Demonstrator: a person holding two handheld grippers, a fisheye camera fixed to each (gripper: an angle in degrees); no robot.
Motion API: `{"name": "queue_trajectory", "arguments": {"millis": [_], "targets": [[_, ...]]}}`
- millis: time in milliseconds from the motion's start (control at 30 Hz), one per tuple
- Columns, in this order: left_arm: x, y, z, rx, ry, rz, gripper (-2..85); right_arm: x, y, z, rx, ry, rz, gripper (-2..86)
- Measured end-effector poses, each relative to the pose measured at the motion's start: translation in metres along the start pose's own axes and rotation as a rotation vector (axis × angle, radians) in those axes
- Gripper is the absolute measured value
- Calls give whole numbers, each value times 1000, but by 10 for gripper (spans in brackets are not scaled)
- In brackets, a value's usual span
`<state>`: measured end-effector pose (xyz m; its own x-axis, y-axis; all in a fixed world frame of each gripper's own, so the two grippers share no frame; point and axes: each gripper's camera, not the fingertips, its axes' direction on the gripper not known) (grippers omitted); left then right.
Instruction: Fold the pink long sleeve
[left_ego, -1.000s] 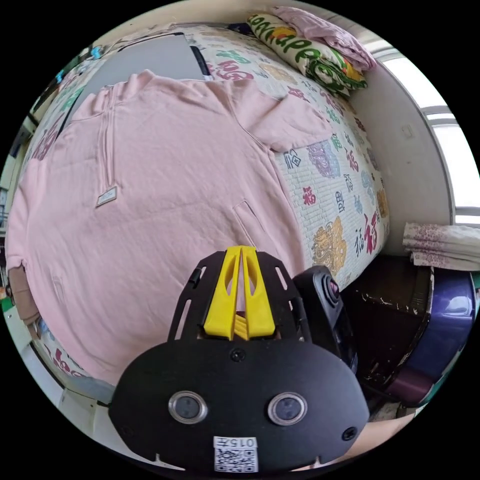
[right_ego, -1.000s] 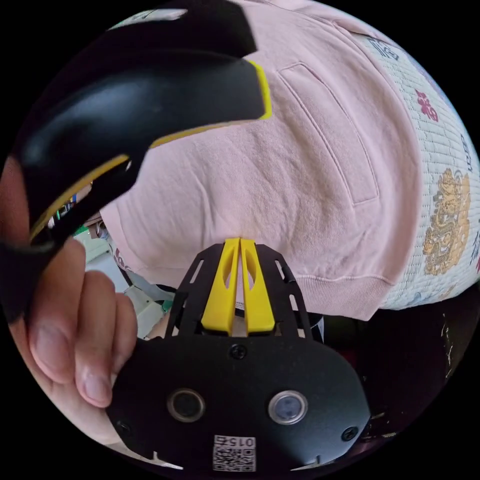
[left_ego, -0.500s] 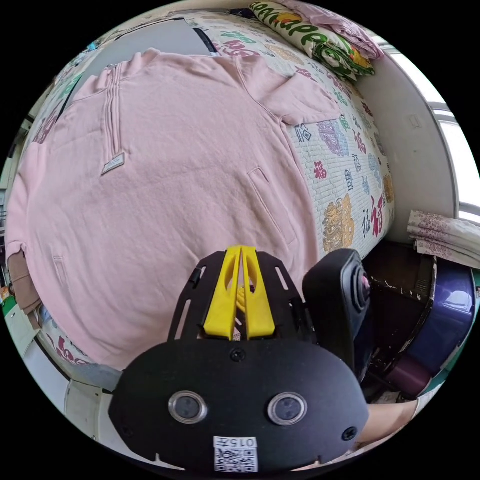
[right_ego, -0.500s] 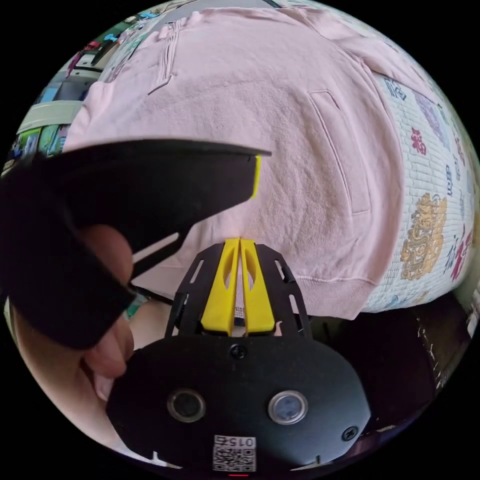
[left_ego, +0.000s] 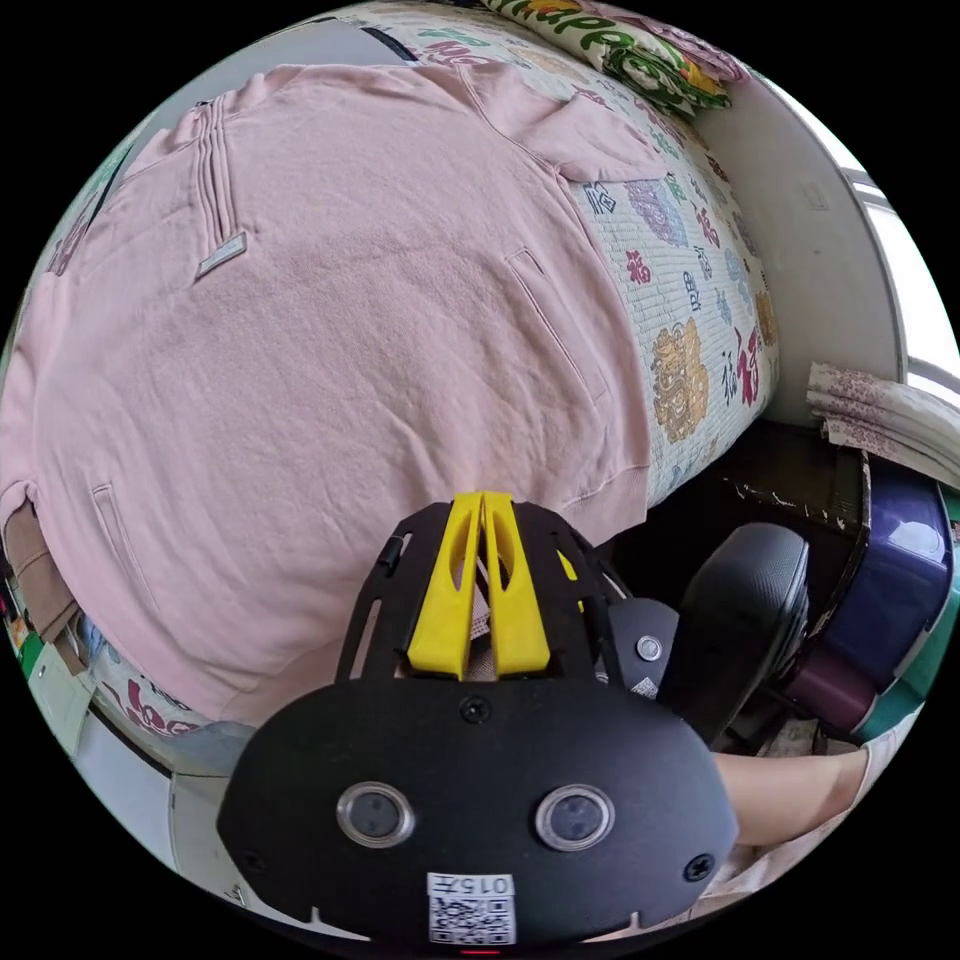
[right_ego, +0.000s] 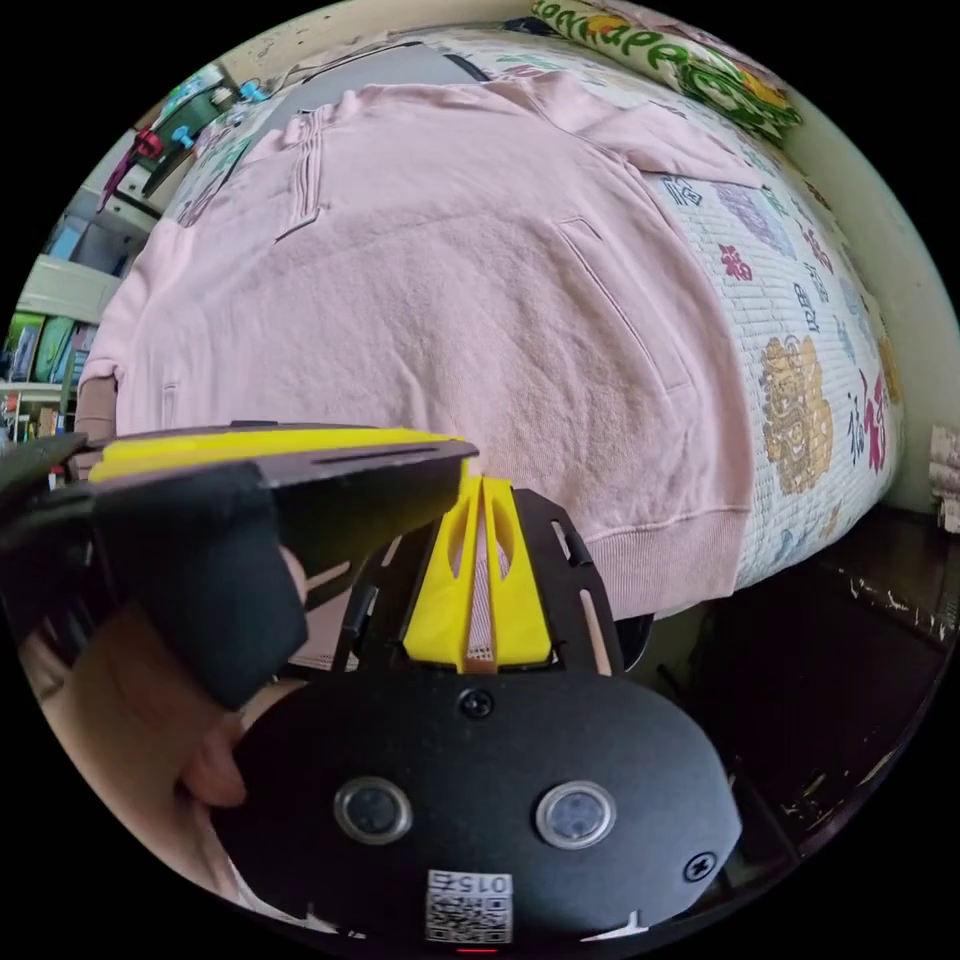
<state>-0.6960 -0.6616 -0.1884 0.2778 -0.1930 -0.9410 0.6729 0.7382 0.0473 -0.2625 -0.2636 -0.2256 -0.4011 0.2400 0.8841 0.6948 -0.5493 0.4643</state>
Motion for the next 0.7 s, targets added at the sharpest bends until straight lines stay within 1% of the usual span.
{"name": "queue_trajectory", "arguments": {"millis": [67, 167, 233, 267, 333, 400, 433, 567, 700], "targets": [[-1, -2, 6, -7, 0, 19, -9, -20, 6, -10, -11, 11, -45, -7], [-3, -11, 9, -1, -54, 33, -8, -47, 19, -28, 5, 14, -76, -6], [-6, -20, 1, 61, -116, 27, -8, -58, 25, -40, -4, -12, -96, -1], [-9, -31, -6, 99, -124, 24, -8, -60, 26, -50, -20, -53, -125, 4], [-13, -54, -16, 150, -97, 29, -7, -45, 26, -66, -30, -154, -99, 43], [-11, -95, -30, 241, -85, 71, -3, 1, 18, -98, 22, -247, -4, 51], [-8, -107, -34, 261, -88, 88, -2, 15, 14, -106, 39, -252, 19, 52], [30, -205, -49, 395, -126, 244, 13, 129, -35, -162, 176, -271, 169, 72], [83, -310, -46, 463, -69, 380, 47, 248, -112, -218, 357, -268, 347, 78]]}}
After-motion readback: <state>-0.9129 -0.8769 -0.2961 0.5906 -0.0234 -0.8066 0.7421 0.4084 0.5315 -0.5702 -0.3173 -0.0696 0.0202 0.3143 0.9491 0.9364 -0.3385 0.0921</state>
